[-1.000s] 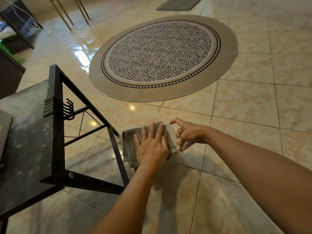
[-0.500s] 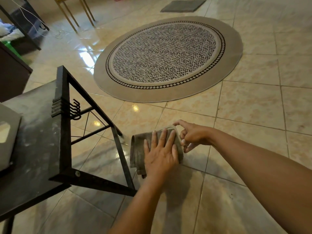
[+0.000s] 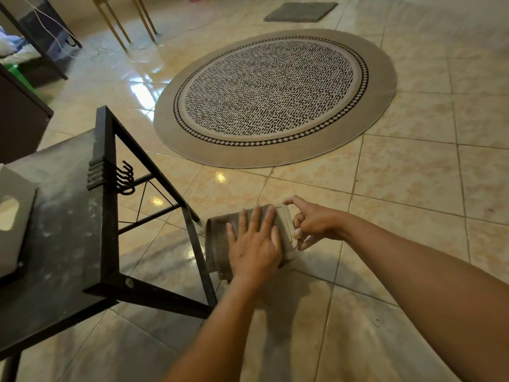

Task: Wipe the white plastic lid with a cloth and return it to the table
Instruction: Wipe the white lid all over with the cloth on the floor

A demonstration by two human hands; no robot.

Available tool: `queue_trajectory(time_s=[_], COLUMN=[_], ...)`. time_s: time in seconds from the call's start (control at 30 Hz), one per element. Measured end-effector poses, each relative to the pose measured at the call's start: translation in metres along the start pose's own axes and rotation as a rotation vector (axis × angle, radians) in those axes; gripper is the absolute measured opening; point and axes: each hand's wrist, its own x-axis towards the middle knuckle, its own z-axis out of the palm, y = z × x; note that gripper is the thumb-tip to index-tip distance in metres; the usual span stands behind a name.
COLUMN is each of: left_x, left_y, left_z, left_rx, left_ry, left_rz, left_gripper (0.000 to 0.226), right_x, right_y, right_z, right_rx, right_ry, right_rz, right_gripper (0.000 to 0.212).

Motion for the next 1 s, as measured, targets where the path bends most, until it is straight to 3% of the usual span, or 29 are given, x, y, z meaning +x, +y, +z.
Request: queue_trajectory(time_s=[0.13, 0.2, 0.33, 0.43, 0.53, 0.6, 0.67, 0.7, 0.8, 0.87, 1.0], left_x=[-0.005, -0.020, -0.022, 0.000, 0.008, -0.008, -0.030, -0.038, -0.037, -0.027, -0.004], left_y=[-0.033, -0.022, 0.005, -0.001, -0.012, -0.011, -0.005, -0.003, 0.002, -0.003, -0.009], left_z=[-0.005, 0.004, 0.016, 0.004, -0.011, -0.017, -0.017, -0.017, -0.009, -0.006, -0.011], left_rx=[-0.057, -0.062, -0.017, 0.004, -0.022, -0.230, -0.493, -0.617, -0.967, -1.149, -1.197], left_ry=[-0.011, 0.004, 0.069, -0.003, 0.017, 0.266, 0.480, 0.473, 0.139, 0.051, 0.082], left_rz=[-0.291, -0.310, -0.063, 0.188, 0.327, 0.158, -0.236, -0.432, -0.862, -0.968, -0.819], left_gripper=[0.066, 0.064, 0.063, 0.061, 0.062, 0.061, 0.062, 0.067, 0.085, 0.082, 0.051], right_x=[0.003, 0.004, 0.001, -0.002, 0.002, 0.012, 0.021, 0.024, 0.029, 0.024, 0.008], right_y=[-0.001, -0.002, 0.000, 0.006, 0.011, 0.011, 0.007, 0.004, -0.002, -0.003, 0.001], right_z=[-0.001, -0.002, 0.000, -0.007, -0.022, -0.027, -0.021, -0.016, -0.004, -0.005, -0.023], right_rx=[0.002, -0.014, -0.023, -0.006, -0.207, -0.356, -0.402, -0.409, -0.447, -0.507, -0.539], right_ry=[0.005, -0.003, -0.012, -0.005, 0.067, 0.188, 0.269, 0.279, 0.275, 0.266, 0.180], right_rz=[-0.006, -0.016, -0.008, 0.066, 0.077, -0.019, -0.127, -0.157, -0.186, -0.179, -0.080], right_gripper=[0.084, 0.082, 0.081, 0.084, 0.058, 0.040, 0.033, 0.033, 0.029, 0.021, 0.011])
